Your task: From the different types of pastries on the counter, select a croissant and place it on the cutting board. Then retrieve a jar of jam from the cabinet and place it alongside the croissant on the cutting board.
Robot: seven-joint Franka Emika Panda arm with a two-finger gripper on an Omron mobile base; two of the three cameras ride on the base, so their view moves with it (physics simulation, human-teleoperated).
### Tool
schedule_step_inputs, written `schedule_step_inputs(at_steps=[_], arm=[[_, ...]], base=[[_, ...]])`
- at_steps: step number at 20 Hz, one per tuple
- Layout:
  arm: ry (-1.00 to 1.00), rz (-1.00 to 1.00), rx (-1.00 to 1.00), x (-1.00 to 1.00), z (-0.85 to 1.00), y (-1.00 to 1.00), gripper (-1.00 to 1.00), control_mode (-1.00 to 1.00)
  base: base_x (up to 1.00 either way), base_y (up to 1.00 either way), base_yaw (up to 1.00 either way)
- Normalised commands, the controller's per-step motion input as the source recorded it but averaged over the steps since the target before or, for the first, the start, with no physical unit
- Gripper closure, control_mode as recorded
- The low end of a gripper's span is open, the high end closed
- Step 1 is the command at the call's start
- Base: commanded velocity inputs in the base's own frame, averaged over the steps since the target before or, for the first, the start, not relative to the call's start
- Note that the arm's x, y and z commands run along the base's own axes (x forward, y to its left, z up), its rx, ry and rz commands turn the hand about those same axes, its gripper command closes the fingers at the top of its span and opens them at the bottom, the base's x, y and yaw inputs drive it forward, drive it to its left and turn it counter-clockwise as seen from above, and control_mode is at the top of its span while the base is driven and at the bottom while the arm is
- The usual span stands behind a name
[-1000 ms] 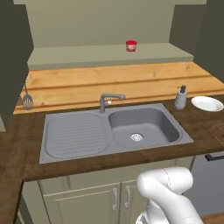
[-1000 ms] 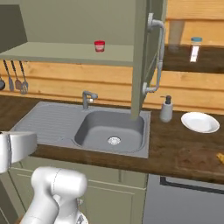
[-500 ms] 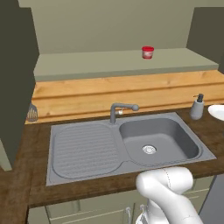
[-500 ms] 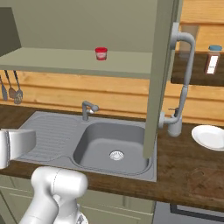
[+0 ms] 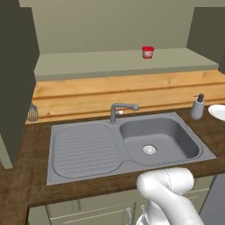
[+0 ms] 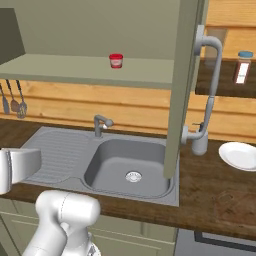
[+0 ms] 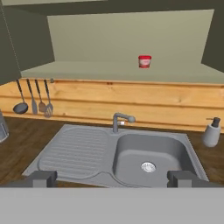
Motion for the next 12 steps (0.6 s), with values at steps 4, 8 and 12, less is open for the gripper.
schedule_step_inputs(at_steps=[4,8,12], arm=[[0.00,0.00,0.00,0.00,0.00,0.00,-1.00,1.00],[0.00,0.00,0.00,0.00,0.00,0.00,-1.00,-1.00],[0.00,0.00,0.00,0.00,0.00,0.00,-1.00,-1.00]], base=[[0.00,0.00,0.00],[0.00,0.00,0.00],[0.00,0.00,0.00]])
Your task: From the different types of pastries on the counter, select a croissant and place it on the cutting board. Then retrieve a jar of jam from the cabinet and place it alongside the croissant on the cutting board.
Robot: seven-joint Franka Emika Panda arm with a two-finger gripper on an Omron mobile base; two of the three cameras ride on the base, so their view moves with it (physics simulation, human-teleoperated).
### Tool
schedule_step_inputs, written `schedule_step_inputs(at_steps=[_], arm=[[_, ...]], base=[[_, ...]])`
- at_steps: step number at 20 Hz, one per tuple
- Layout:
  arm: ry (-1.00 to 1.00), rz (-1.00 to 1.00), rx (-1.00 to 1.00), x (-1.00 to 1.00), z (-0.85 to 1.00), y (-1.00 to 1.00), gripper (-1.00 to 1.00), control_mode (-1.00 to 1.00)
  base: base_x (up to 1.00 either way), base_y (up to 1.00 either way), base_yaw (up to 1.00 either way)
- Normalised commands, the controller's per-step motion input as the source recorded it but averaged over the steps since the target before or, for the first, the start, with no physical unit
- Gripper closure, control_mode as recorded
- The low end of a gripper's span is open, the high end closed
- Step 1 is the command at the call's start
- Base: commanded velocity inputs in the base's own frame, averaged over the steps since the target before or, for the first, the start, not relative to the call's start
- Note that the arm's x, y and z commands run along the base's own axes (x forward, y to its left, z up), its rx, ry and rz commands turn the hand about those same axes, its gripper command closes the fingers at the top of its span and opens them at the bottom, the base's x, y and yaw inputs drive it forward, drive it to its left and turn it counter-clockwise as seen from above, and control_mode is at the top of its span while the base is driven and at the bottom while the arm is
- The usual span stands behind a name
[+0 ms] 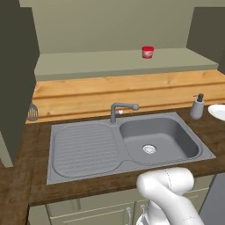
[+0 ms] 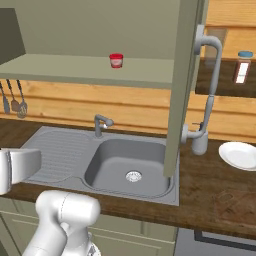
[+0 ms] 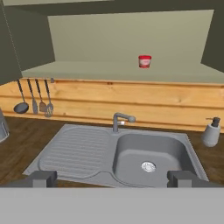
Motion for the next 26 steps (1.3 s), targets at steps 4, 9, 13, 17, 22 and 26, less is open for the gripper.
schedule_step_inputs(at_steps=[4,9,13,17,22,26], arm=[[0.00,0.00,0.02,0.00,0.00,0.00,-1.00,-1.00],[-0.43,0.01,0.40,0.68,0.28,0.00,-1.00,-1.00],[-0.09,0.00,0.17,1.00,0.73,0.12,-1.00,-1.00],[-0.06,0.00,-0.05,1.00,0.58,0.18,-1.00,-1.00],[-0.21,0.02,-0.22,0.82,0.23,0.00,-1.00,-1.00],[-0.29,0.10,-0.35,0.48,0.00,0.00,-1.00,-1.00]], base=[[0.00,0.00,0.00],[0.00,0.00,0.00],[0.00,0.00,0.00],[0.00,0.00,0.00],[0.00,0.00,0.00],[0.00,0.00,0.00]])
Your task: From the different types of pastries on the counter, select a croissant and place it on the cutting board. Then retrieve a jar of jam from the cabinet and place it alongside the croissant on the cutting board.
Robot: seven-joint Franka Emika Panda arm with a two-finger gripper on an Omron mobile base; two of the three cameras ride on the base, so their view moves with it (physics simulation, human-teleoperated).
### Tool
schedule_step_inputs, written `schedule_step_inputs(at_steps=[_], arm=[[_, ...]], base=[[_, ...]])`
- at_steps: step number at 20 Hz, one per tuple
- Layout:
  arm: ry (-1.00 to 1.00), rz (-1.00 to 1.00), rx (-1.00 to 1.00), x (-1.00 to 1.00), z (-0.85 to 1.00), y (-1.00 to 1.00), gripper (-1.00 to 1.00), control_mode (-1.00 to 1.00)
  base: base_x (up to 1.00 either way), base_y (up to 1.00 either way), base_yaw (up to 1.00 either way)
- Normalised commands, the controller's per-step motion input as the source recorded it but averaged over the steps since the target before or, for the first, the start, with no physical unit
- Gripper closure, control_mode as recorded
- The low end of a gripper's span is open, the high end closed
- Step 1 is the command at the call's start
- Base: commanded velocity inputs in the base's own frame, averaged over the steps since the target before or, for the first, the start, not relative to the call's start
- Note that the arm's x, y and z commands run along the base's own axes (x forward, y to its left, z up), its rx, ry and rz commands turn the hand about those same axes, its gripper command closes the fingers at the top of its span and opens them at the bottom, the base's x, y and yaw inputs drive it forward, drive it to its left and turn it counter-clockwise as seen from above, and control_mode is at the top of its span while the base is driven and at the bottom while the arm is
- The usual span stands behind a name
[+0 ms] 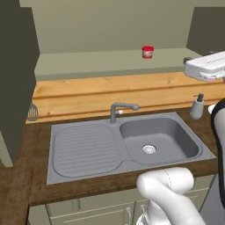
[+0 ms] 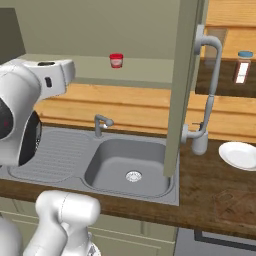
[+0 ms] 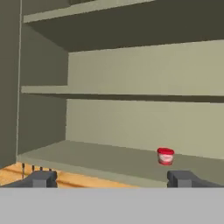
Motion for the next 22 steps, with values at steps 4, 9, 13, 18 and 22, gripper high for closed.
schedule_step_inputs(at_steps=[4,9,13,18,22], arm=[[-0.17,0.07,-0.17,0.04,0.00,0.00,-1.00,-1.00],[0.17,-0.05,-0.01,0.45,0.00,0.00,-1.00,-1.00],[0.49,-0.18,-0.15,0.78,0.02,-0.02,-1.00,-1.00],[0.44,-0.19,-0.12,0.68,0.04,-0.33,-1.00,-1.00],[0.13,-0.08,-0.06,0.14,0.02,-0.35,-1.00,-1.00]], base=[[0.00,0.00,0.00],[0.00,0.00,0.00],[0.00,0.00,0.00],[0.00,0.00,0.00],[0.00,0.00,0.00]])
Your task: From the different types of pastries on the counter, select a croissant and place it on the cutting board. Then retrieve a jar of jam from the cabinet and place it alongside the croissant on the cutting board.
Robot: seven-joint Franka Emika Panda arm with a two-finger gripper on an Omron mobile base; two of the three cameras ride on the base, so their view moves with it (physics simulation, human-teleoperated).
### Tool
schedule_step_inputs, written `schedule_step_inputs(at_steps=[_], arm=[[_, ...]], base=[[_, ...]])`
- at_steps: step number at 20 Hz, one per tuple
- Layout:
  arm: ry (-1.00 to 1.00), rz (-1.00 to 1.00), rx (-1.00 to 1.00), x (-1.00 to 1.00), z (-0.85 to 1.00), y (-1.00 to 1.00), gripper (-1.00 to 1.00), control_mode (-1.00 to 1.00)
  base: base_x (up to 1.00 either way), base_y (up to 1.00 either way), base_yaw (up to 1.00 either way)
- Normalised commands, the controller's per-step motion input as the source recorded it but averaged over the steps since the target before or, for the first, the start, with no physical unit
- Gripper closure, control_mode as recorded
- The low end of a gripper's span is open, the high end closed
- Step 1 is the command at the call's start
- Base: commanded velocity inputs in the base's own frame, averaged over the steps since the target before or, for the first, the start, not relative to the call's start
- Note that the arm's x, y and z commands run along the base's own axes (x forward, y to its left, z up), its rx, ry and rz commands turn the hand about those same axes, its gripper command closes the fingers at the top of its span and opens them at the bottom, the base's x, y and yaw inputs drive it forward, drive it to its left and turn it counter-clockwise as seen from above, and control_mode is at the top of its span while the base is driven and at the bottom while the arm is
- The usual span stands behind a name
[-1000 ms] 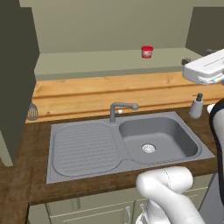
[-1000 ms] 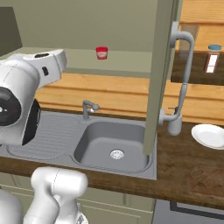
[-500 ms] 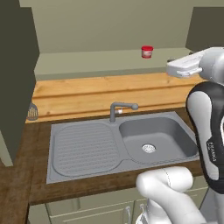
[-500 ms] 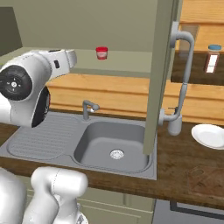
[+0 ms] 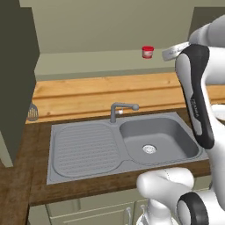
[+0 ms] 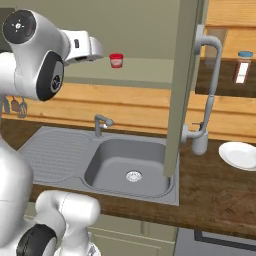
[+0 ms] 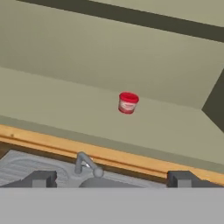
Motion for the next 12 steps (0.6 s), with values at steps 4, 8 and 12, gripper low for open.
schedule_step_inputs(at_steps=[4,8,12], arm=[[-0.17,-0.01,0.11,-0.13,-0.37,-0.05,-1.00,-1.00],[-0.29,-0.08,0.16,-0.07,-0.59,0.01,-1.00,-1.00],[-0.03,-0.02,0.01,0.03,-0.21,0.03,-1.00,-1.00]], base=[[0.00,0.00,0.00],[0.00,0.00,0.00],[0.00,0.00,0.00]])
